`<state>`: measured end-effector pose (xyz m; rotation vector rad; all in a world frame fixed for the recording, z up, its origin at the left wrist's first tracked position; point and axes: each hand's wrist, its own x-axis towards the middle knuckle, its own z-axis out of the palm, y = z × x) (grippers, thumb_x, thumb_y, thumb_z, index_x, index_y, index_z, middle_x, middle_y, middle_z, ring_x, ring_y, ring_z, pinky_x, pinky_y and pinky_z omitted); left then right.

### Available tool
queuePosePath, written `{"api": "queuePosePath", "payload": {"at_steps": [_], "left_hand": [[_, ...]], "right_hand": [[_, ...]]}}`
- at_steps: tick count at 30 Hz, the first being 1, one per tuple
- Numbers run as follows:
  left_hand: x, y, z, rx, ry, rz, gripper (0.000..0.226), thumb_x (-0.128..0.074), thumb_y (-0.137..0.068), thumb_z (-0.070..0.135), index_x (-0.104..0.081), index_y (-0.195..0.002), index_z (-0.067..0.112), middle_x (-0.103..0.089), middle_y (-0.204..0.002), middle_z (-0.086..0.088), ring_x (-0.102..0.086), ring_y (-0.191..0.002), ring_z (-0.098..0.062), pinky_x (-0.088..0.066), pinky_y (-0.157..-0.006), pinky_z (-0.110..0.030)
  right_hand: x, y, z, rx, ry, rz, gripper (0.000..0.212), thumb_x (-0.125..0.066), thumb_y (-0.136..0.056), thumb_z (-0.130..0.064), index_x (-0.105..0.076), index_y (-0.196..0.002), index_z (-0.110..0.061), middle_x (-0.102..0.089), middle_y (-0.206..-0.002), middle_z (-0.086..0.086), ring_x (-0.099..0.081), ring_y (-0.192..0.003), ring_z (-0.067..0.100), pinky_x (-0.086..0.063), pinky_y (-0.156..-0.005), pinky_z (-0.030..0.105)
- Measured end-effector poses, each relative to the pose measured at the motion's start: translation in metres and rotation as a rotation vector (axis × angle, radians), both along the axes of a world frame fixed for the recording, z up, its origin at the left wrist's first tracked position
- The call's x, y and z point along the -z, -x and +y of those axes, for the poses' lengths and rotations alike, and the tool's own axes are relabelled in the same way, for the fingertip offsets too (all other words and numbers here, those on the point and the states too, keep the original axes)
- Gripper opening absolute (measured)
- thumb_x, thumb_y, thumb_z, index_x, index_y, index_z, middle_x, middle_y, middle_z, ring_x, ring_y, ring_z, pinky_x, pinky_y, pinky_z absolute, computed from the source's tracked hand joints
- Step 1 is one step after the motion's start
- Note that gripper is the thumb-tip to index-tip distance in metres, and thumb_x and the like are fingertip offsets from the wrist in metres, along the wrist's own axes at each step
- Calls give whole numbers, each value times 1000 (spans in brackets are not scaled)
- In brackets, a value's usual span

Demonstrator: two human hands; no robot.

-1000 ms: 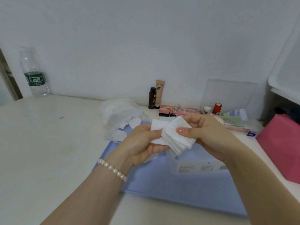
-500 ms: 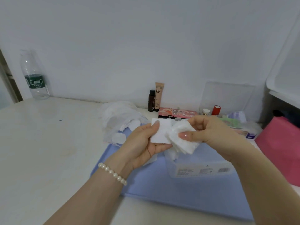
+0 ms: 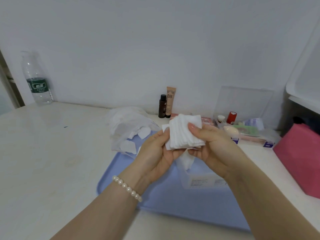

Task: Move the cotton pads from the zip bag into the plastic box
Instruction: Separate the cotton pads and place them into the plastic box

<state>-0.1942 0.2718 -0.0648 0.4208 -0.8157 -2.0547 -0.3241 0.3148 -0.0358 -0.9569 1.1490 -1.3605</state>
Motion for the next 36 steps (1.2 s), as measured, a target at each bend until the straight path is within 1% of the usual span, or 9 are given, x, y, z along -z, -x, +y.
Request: {"api": "queuePosePath", "payload": {"at_steps": [8, 13, 17, 19, 21, 24, 28, 32, 36], "left_hand": [[-3, 1, 3, 24, -62, 36, 47, -29, -99, 37, -58, -112, 2, -67, -114, -17, -63, -108, -28, -49, -95, -39], [-3, 5, 7, 27, 42, 13, 65, -43, -75, 52, -58, -116, 3, -66, -117, -16, -63, -109, -25, -51, -93, -34], [3, 6, 11, 8, 226, -145, 47, -53, -77, 36, -60, -110, 4, -72, -99, -9, -69, -94, -17, -56, -76, -27], [3, 2, 8, 21, 266, -185, 41, -56, -77, 30, -60, -109, 4, -73, -91, -6, -70, -84, -13, -55, -68, -23], [1, -3, 5, 59, 277, -184, 42, -58, -78, 24, -59, -113, 2, -71, -99, -10, -69, -89, -17, -57, -72, -27], [-1, -8, 2, 154, 292, -198, 33, -65, -82, 9, -59, -114, 4, -69, -107, -12, -68, -96, -21, -57, -81, -32], [4, -8, 4, 274, 363, -326, 37, -60, -73, 0, -60, -110, 6, -70, -103, -10, -67, -97, -29, -51, -88, -40], [1, -9, 7, 318, 415, -383, 46, -57, -70, -4, -58, -114, 8, -69, -103, -9, -65, -103, -35, -52, -89, -41], [-1, -7, 9, 213, 399, -445, 63, -60, -59, -4, -48, -119, 10, -69, -97, -10, -69, -88, -24, -58, -68, -35]], "right_hand": [[5, -7, 0, 87, 42, 86, 30, -63, -84, -22, -64, -109, -7, -71, -99, 6, -68, -73, 7, -49, -54, 16], [12, -18, 1, 214, 114, 270, 16, -64, -86, -21, -60, -100, -14, -70, -86, -1, -66, -72, 5, -49, -58, 17], [28, -26, -3, 353, 219, 832, 27, -45, -89, -47, -48, -93, -20, -55, -94, -1, -52, -91, 19, -46, -79, 35], [33, -26, -3, 396, 265, 1137, 45, -24, -86, -54, -46, -98, -16, -49, -98, 0, -43, -93, 22, -37, -81, 35], [32, -24, -3, 461, 332, 1273, 59, -12, -81, -57, -47, -101, -14, -43, -98, -4, -40, -92, 21, -33, -80, 33], [22, -16, -4, 503, 292, 1156, 58, -15, -80, -65, -48, -90, -18, -48, -93, -3, -42, -93, 20, -35, -82, 34], [-3, 0, 4, 203, 127, 653, 35, -51, -84, -51, -50, -101, -21, -57, -89, -1, -55, -82, 11, -45, -70, 26], [-21, 12, 15, -35, 142, 757, 55, -59, -56, -60, -56, -105, -34, -65, -94, -8, -61, -84, 0, -44, -71, 12], [-26, 15, 20, -47, 34, 989, 53, -78, -63, -44, -57, -110, -34, -63, -90, -12, -60, -83, 0, -45, -72, 16]]}}
